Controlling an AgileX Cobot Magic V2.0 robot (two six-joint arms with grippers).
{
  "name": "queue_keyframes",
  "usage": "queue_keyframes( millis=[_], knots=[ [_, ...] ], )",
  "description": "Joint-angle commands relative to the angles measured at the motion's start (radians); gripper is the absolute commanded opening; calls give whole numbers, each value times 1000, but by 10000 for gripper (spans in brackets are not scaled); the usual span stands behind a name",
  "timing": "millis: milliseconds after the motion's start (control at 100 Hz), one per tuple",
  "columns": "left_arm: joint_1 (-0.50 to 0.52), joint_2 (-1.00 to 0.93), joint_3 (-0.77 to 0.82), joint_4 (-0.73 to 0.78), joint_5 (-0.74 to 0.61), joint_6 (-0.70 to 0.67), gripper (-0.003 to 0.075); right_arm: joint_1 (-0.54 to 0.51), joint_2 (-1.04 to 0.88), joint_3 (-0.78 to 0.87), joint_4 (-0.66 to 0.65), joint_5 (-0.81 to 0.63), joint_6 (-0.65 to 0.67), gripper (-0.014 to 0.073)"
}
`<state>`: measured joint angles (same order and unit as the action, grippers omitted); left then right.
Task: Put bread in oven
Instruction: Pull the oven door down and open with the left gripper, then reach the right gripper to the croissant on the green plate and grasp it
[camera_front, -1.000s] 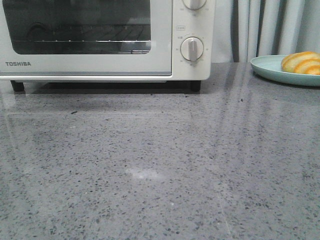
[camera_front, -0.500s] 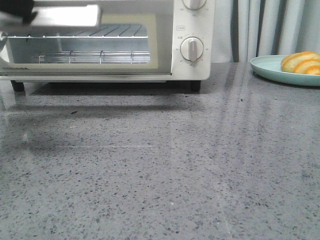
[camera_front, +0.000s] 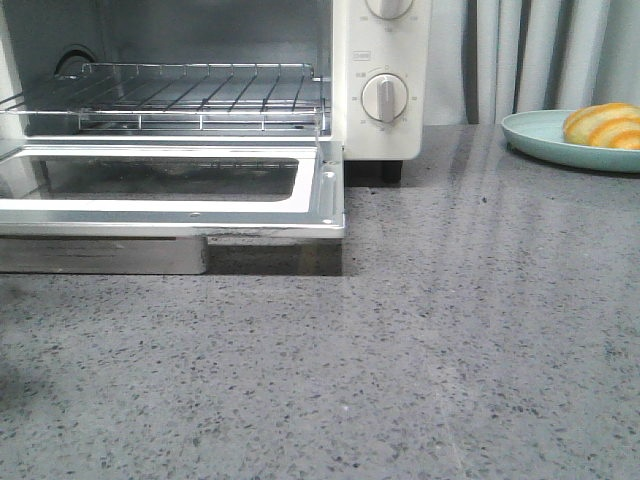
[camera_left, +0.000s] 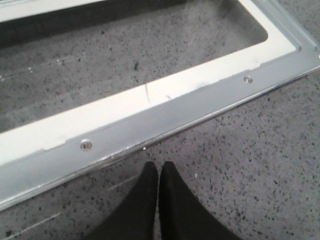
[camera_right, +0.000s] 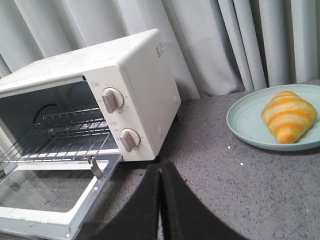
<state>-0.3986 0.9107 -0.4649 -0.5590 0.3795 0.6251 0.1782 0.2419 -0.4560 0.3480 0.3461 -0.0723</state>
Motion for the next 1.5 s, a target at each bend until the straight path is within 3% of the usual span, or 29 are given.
queue_keyframes(
  millis=[0,200,270,390,440,730,980,1340,1490],
  knots=[
    [-8,-38,-23,-60,-39,0,-22,-3,25,-69,9,-79,-10,-48],
    [-45,-187,-23,-90,-21,0,-22,-3,225,-265,-68,8,-10,-7],
    [-59,-249,-23,-90,7,0,-22,-3,342,-358,-114,44,-10,86],
    [-65,-348,-23,-90,59,0,-22,-3,543,-505,-181,74,-7,321],
    [-65,-386,-23,-90,76,0,-22,-8,622,-555,-209,71,9,354],
    [-65,-550,-23,-90,117,0,-22,-180,1035,-796,-258,63,21,339],
    [-65,-560,-23,-90,186,0,-22,-200,1315,-884,-265,56,21,339],
    [-65,-560,-23,-106,265,0,-22,-201,1501,-884,-322,52,34,335],
    [-65,-560,-23,-106,267,0,-22,-201,1528,-884,-322,54,89,228]
  ],
)
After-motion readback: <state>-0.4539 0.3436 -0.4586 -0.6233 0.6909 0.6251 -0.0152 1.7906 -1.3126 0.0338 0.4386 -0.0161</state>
